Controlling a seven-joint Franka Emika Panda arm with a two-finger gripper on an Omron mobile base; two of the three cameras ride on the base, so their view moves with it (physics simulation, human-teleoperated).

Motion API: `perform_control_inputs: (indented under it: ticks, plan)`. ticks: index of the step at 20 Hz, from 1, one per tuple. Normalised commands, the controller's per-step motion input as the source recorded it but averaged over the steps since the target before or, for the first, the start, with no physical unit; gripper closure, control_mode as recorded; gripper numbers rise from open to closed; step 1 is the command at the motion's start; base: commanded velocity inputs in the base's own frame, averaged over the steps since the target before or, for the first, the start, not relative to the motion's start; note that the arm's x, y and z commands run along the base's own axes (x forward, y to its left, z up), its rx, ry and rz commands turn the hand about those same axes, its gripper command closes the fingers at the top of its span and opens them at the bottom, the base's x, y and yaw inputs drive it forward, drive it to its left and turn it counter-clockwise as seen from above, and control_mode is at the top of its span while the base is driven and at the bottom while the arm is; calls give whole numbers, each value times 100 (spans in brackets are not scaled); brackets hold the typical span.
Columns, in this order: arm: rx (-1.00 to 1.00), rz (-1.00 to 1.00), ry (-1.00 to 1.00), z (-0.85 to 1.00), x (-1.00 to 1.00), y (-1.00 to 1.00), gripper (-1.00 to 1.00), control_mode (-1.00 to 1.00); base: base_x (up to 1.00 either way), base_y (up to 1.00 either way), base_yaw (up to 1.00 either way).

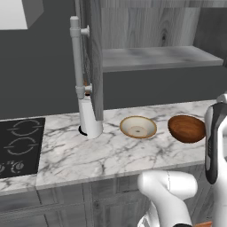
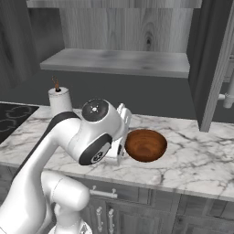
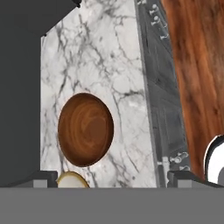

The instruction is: Open the cabinet. Pick the bowls from the counter and place them in the cabinet. Then close the cabinet.

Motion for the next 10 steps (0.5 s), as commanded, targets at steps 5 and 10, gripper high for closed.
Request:
perform_control_inputs:
  ticks: [5, 10]
  plan:
    - [0, 16, -2, -16, 0, 9, -100, -100, 0, 0, 0]
    - [0, 15, 0, -27, 0, 8, -100, -100, 0, 0, 0]
